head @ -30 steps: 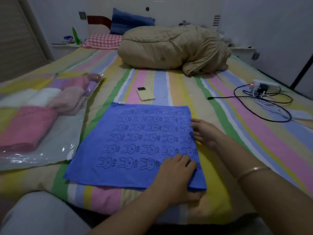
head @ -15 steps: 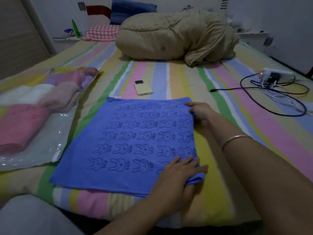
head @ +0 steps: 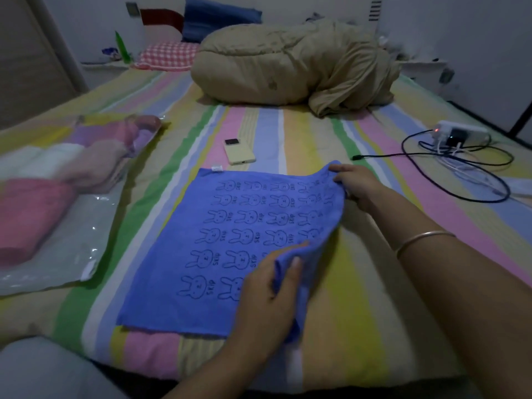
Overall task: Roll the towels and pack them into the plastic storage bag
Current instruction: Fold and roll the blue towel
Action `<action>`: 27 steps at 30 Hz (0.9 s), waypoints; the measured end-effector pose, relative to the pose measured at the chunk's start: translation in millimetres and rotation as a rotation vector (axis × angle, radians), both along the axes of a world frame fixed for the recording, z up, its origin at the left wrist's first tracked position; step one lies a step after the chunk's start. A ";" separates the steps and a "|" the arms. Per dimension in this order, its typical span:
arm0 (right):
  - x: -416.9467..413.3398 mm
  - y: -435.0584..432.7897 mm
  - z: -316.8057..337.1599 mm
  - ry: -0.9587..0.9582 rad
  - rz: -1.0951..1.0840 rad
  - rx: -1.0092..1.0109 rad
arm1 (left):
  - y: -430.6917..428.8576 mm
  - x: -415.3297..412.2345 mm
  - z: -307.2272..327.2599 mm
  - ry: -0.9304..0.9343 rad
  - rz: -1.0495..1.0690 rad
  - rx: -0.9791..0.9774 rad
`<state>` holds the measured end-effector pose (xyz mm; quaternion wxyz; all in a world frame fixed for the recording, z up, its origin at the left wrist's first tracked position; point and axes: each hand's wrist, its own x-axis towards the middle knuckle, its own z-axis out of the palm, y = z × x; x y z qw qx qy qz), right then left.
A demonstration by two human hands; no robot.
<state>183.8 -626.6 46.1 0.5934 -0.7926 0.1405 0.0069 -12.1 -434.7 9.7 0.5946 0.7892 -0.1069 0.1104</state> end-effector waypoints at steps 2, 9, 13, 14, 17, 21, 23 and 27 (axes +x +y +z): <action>6.6 20.8 12.9 -0.029 0.014 0.068 | 32.3 -1.6 -3.1 -0.041 0.201 0.043; 39.6 128.1 36.8 -0.048 0.241 -0.121 | 141.2 -4.9 -12.3 0.046 0.296 0.064; 55.6 201.8 24.1 0.004 0.333 -0.262 | 179.8 -5.7 -13.7 0.065 0.192 0.193; 59.9 217.5 17.9 0.013 0.347 -0.317 | 186.8 -4.6 -14.9 0.056 0.163 0.237; 70.1 255.0 0.8 0.021 0.379 -0.477 | 203.6 0.9 -21.9 0.091 0.143 0.353; 79.2 281.5 -21.6 0.016 0.391 -0.641 | 215.8 4.8 -32.9 0.174 0.117 0.309; 81.0 286.1 -30.9 0.010 0.370 -0.534 | 218.6 4.2 -33.7 0.175 0.109 0.316; 73.3 285.1 -37.9 0.022 0.345 -0.096 | 220.0 0.0 -30.8 0.196 0.087 0.353</action>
